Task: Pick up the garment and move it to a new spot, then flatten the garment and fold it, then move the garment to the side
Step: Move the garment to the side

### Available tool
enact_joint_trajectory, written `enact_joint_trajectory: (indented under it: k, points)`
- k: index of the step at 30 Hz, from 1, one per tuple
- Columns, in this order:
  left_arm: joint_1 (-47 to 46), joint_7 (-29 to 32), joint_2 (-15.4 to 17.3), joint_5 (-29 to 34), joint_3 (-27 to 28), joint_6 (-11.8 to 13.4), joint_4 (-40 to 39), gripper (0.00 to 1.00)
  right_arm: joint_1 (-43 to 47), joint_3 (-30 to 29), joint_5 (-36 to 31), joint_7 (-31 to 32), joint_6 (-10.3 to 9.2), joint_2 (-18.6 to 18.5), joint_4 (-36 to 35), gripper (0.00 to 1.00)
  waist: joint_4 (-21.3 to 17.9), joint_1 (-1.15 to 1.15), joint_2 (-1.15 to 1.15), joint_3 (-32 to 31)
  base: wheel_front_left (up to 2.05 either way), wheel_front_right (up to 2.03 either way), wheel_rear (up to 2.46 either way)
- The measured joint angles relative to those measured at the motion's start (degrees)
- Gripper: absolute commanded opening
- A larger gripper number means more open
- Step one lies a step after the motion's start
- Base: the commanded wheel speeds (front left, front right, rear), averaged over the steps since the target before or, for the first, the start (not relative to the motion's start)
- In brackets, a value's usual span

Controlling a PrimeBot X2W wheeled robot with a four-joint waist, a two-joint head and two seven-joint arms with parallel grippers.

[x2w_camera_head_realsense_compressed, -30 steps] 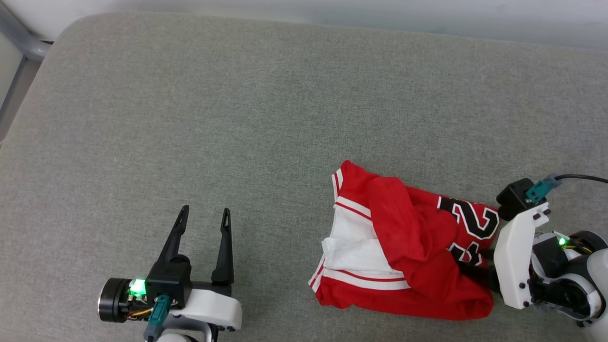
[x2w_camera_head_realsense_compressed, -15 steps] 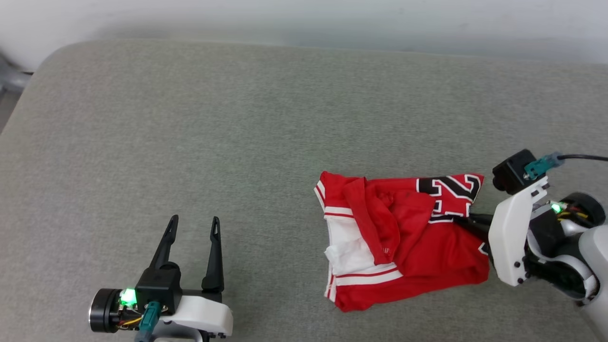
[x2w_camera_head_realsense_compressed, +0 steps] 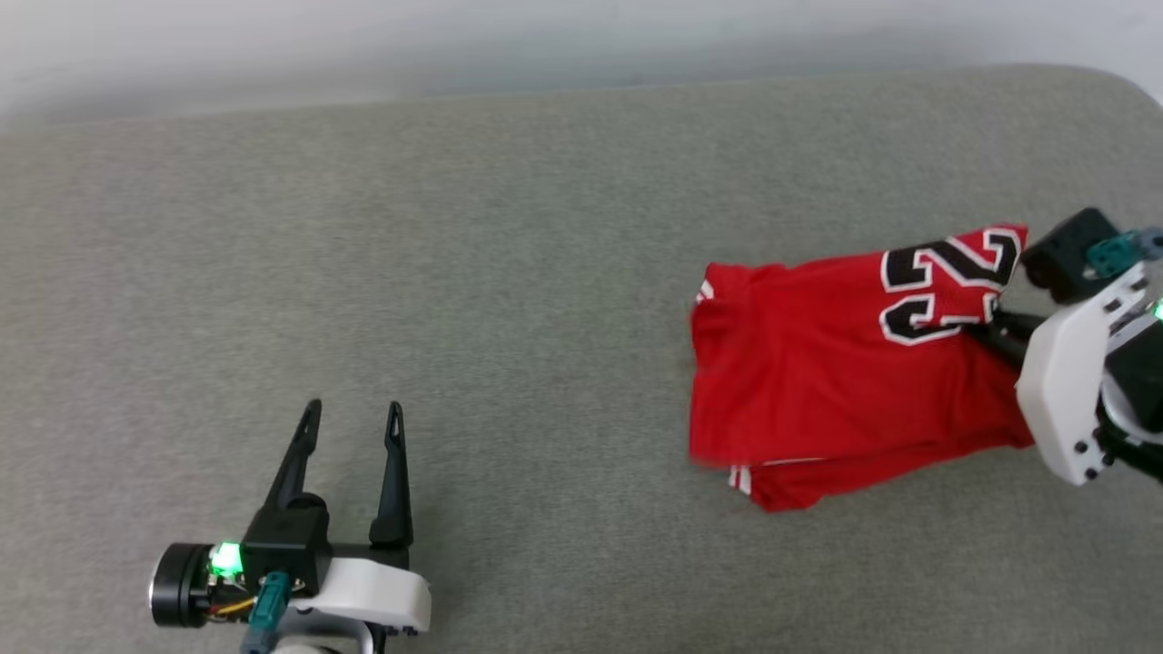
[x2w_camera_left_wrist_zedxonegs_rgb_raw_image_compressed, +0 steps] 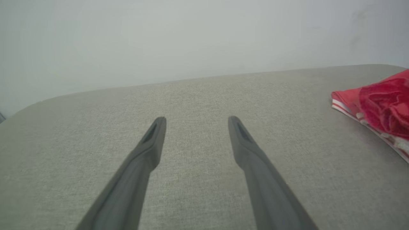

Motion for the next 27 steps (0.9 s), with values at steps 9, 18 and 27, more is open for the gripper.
enact_joint_trajectory:
  k: [9, 18, 27]
  points:
    - [-3.39, 0.01, 1.63, 0.87, 0.58, -0.12, -1.77, 1.0, -3.26, -3.22, -2.99, -1.87, 0.01, -3.94, 3.8, 0.0, -3.68, 0.0, 0.0, 5.72, 0.0, 0.0, 0.0]
    - [-7.21, 0.01, 2.34, 1.52, -0.54, -0.49, -3.23, 1.0, -5.45, -10.55, -7.28, -4.47, 0.01, -8.34, 15.67, 0.0, -3.42, 0.01, 0.0, 12.5, 0.0, 0.0, 0.0]
    - [-9.34, 0.01, 2.15, 1.52, -1.96, -0.27, -4.56, 1.0, -8.52, -19.86, -10.94, -6.21, 0.02, -8.15, 27.6, 0.0, -1.22, 0.01, 0.0, 17.11, 0.0, 0.0, 0.0]
